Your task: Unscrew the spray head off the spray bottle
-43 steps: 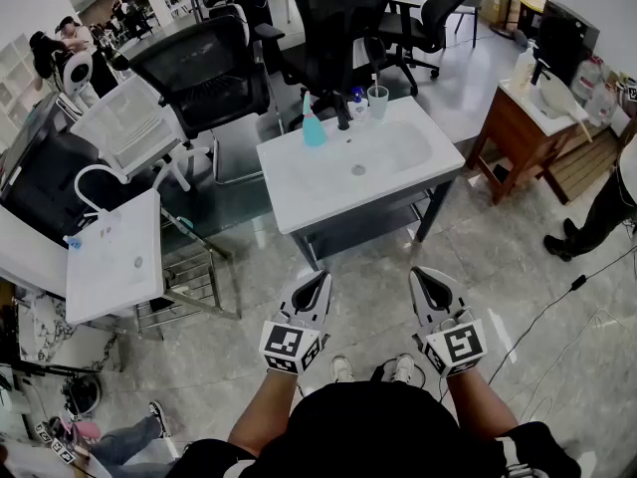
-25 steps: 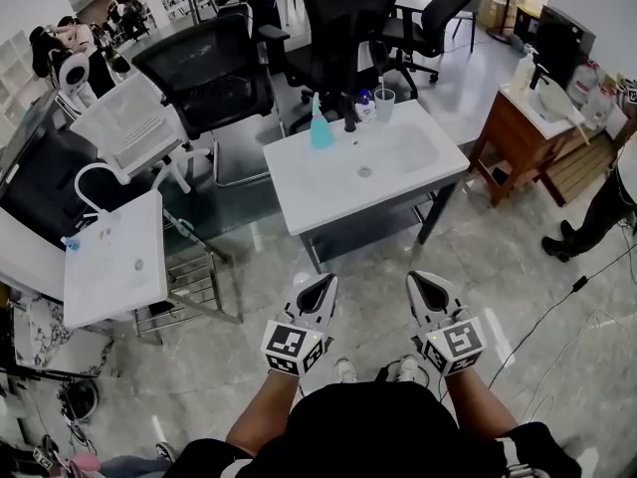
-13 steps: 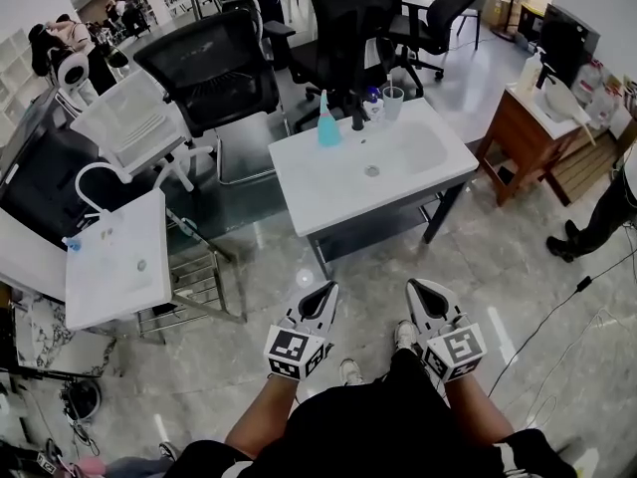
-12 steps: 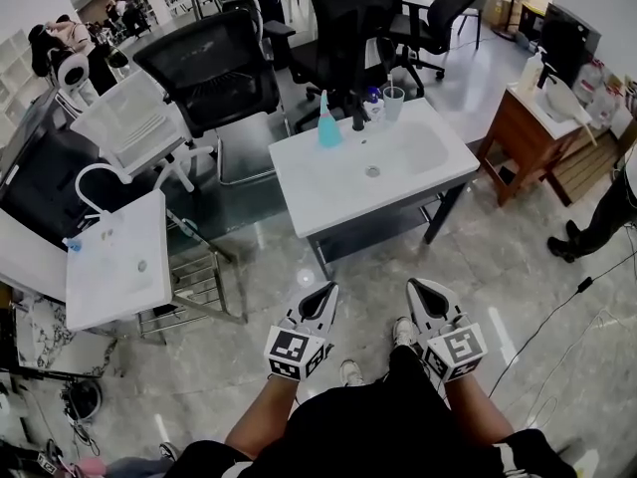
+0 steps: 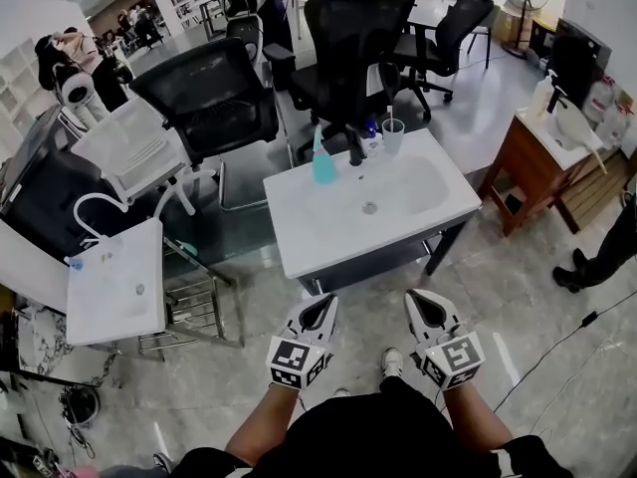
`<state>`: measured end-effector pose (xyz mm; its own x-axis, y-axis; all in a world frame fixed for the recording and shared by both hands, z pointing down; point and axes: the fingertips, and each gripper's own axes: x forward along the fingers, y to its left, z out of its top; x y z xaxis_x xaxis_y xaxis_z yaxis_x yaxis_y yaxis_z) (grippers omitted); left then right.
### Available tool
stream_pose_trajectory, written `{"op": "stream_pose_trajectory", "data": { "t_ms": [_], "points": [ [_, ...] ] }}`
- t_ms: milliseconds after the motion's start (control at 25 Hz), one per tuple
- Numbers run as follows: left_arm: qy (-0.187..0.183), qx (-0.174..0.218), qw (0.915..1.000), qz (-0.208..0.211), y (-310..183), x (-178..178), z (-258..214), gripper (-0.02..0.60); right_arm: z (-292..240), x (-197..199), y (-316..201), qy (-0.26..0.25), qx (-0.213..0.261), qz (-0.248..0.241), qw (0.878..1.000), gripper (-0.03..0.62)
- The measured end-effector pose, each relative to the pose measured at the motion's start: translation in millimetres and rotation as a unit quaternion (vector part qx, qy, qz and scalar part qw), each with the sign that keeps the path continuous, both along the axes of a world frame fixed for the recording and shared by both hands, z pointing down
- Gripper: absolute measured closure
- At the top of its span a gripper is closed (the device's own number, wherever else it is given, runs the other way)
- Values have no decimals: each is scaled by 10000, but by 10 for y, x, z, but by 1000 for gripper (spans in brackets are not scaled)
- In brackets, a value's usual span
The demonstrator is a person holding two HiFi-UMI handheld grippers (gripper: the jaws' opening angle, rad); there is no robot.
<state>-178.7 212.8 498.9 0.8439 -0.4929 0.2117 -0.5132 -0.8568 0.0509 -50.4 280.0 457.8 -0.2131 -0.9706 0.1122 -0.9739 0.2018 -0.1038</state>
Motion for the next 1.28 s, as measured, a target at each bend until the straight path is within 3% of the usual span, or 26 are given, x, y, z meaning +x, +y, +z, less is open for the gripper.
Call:
{"op": "stream_pose_trajectory", "data": {
  "t_ms": [560,880,1280],
  "points": [
    [-114,103,9976,-671,-514,793,-57,565,12,871,-650,33,-20,-839,9965,588],
    [-212,-1,9941,-1061,-656,772,20,565,119,965,-886,9,-58,-1155,9933,588],
    [-141,-182,9926,-1194,-1441,800,237,565,225,1050,-1574,149,-318,-1216,9920,588]
  ]
}}
